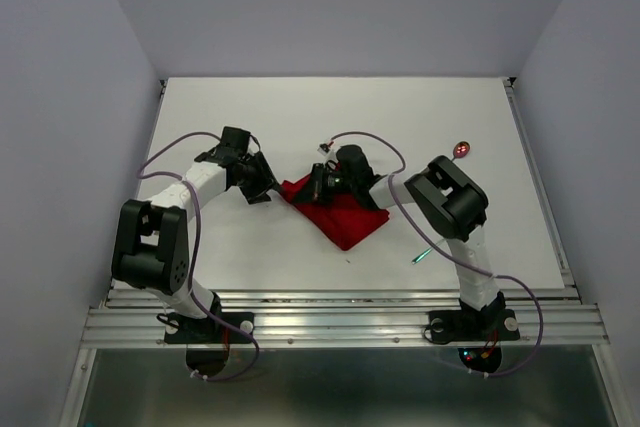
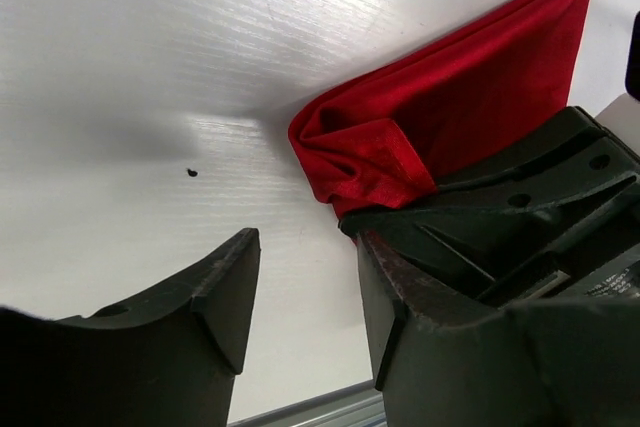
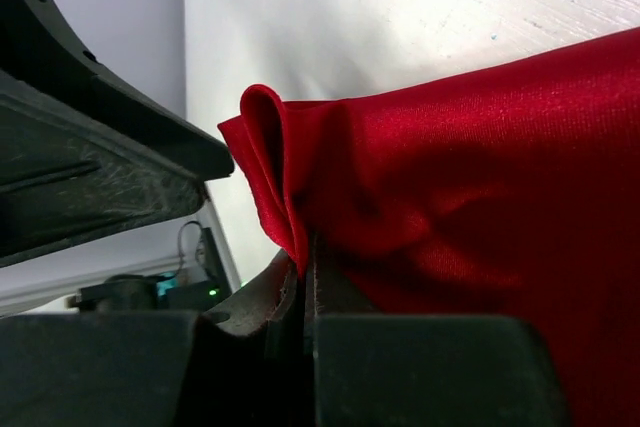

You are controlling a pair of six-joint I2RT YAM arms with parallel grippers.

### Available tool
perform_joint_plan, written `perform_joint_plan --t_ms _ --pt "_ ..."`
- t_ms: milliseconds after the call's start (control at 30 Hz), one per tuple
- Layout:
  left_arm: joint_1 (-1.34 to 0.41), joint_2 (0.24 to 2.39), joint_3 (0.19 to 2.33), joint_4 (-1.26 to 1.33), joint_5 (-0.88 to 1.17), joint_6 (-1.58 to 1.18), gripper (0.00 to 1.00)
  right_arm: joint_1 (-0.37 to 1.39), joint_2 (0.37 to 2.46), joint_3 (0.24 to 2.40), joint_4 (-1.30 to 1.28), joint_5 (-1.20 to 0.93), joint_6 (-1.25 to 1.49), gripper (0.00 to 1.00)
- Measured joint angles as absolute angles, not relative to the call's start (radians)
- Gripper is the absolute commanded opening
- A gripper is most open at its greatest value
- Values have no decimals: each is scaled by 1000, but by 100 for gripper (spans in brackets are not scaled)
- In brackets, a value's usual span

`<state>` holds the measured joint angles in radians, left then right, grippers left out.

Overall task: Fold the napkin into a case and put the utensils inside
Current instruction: Fold the lower triangle-folded napkin at the center of the board.

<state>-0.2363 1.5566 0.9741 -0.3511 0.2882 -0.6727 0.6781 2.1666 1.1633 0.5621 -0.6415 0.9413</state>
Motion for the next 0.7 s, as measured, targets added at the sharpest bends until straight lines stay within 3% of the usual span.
perform_joint_plan --t_ms 133,700 --pt "-236 1548 963 -325 287 -672 43 660 2172 1156 616 -687 997 1" --pt "-294 1567 920 -224 307 -677 37 609 2219 1007 964 -747 1256 1"
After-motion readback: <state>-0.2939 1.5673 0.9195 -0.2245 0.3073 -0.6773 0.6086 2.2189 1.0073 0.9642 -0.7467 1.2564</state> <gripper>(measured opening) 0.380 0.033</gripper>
